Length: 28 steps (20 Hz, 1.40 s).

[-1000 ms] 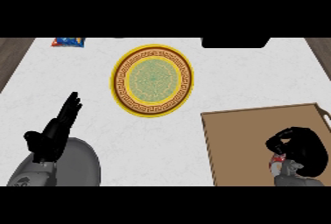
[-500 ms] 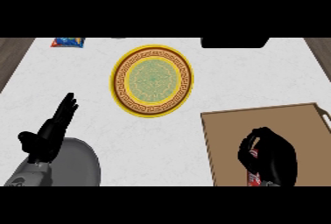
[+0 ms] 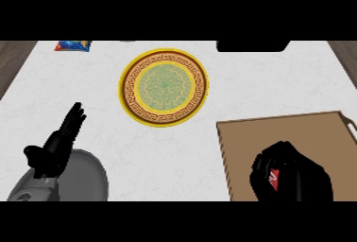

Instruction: Pick the can from the tray and place it in the plate

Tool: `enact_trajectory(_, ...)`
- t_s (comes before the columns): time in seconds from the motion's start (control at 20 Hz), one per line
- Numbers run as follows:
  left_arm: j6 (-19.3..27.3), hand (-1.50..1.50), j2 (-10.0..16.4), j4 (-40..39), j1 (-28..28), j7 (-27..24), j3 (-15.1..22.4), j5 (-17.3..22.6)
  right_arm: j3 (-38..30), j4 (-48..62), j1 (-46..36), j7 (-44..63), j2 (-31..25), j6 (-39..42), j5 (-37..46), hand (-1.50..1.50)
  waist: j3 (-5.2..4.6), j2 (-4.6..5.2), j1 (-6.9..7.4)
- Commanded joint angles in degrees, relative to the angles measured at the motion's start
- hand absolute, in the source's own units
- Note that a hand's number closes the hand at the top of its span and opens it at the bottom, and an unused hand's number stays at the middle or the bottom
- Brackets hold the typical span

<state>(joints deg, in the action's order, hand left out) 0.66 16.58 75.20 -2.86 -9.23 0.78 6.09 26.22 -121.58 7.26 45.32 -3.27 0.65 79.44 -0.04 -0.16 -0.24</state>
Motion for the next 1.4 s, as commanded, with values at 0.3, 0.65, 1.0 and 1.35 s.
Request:
enact_trajectory(0.3, 1.3, 0.00, -1.4, 4.6, -0.5, 4.7, 0.6, -2.5, 3.5, -1.8, -20.4, 9.1, 3.2, 9.6, 2.9, 1.50, 0.03, 0.14, 0.59)
enact_trajectory(0.65, -2.8, 0.00, -0.8, -0.5, -2.7, 1.9, -2.1, -1.3, 0.8, 12.8, -37.5, 15.7, 3.3, 7.1, -4.5, 1.50, 0.00, 0.25, 0.75)
enact_trajectory(1.0, -2.8, 0.00, -0.3, 2.4, -1.9, 3.8, -2.6, -1.5, -4.4, 36.6, -49.1, 10.2, 3.3, -6.6, -14.4, 1.50, 0.03, 0.39, 1.43)
enact_trajectory(1.35, -2.3, 0.00, -2.3, -0.8, -2.7, 0.9, -1.8, -3.4, -2.2, 57.8, -62.5, 9.9, 3.3, -18.7, -23.3, 1.50, 0.00, 0.61, 2.14)
